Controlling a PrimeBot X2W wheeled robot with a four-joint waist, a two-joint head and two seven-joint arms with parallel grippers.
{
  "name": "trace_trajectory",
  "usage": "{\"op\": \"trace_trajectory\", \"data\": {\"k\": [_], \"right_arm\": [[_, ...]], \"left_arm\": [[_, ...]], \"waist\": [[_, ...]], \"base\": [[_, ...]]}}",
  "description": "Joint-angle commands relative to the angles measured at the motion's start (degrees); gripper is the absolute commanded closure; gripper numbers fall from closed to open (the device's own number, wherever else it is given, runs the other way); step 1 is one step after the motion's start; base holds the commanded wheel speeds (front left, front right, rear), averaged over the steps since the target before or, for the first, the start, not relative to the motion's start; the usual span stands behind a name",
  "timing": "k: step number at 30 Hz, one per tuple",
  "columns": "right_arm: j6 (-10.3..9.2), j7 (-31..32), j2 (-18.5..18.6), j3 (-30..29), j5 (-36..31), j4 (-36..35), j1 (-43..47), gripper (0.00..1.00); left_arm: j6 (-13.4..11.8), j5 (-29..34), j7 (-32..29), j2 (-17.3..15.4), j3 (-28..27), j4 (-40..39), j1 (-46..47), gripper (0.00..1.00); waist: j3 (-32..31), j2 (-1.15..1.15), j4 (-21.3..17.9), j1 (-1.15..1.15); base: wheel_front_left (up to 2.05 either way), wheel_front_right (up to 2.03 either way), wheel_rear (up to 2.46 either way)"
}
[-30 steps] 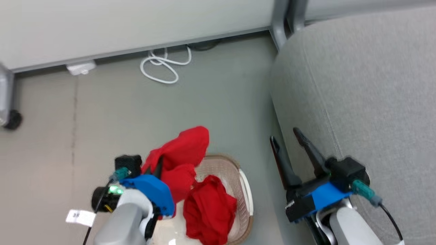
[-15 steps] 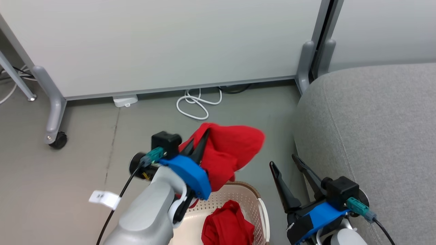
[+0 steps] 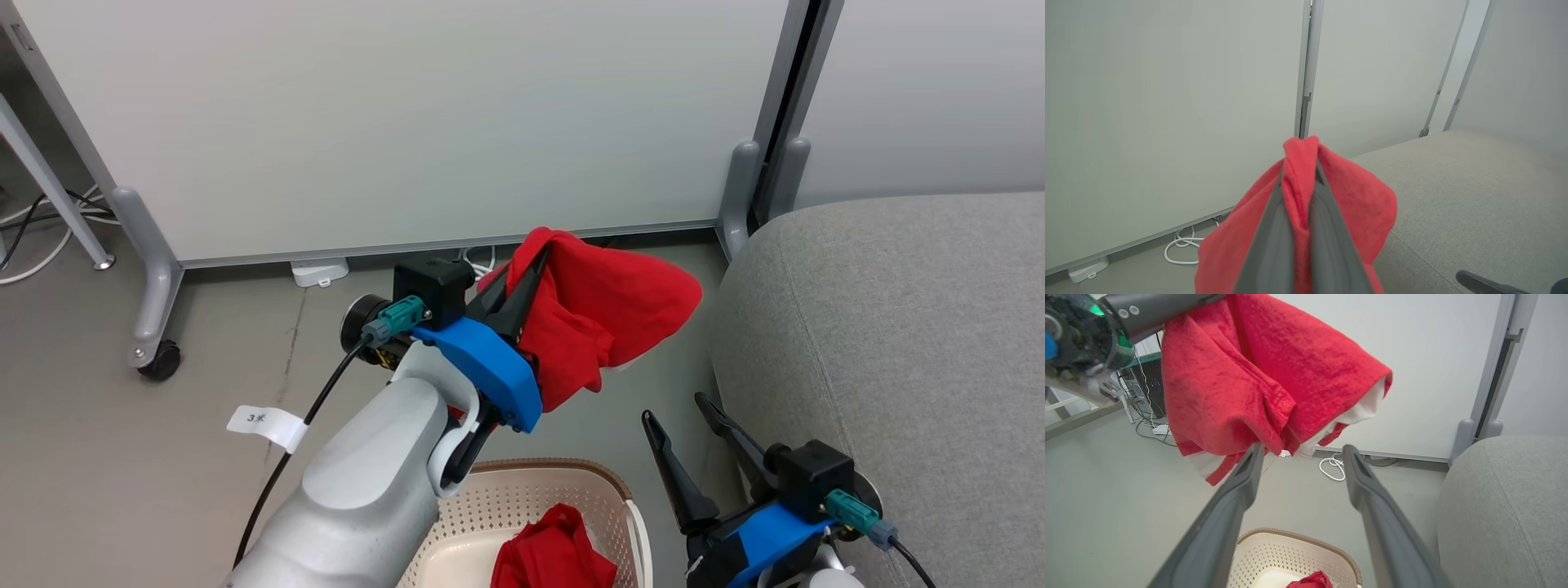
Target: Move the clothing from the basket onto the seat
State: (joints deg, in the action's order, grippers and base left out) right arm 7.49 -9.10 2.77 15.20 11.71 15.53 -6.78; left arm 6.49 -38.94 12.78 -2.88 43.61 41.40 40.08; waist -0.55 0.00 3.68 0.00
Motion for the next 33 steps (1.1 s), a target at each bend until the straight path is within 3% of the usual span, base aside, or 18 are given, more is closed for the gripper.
{"op": "trace_trajectory", "data": {"k": [1, 15, 26, 33], "right_arm": [[0.01, 0.3, 0.2, 0.1, -0.2, -0.4, 0.6, 0.0], [0.01, 3.3, 0.2, 4.1, -2.3, 0.7, -4.1, 0.0], [0.01, 6.1, 0.2, 8.7, -5.0, 9.7, -13.5, 0.0], [0.01, 5.2, 0.2, 11.5, -3.1, 15.4, -17.8, 0.0]], "left_arm": [[-0.4, -0.4, 0.3, 0.0, 0.5, -0.3, 0.8, 1.0], [-0.9, -2.3, 0.1, 0.0, 3.2, -0.5, 2.1, 1.0], [-1.0, -4.5, -0.3, 0.0, 6.6, -1.9, 3.3, 1.0], [-1.2, -5.9, -0.1, 0.0, 8.4, -2.6, 3.9, 1.0]], "waist": [[-0.1, 0.0, 0.0, 0.0], [1.4, 0.0, -0.1, 0.0], [2.3, 0.0, 0.4, 0.0], [2.7, 0.0, 0.9, 0.0]], "base": [[0.0, 0.0, 0.0], [0.0, 0.0, 0.0], [0.0, 0.0, 0.0], [0.0, 0.0, 0.0]]}}
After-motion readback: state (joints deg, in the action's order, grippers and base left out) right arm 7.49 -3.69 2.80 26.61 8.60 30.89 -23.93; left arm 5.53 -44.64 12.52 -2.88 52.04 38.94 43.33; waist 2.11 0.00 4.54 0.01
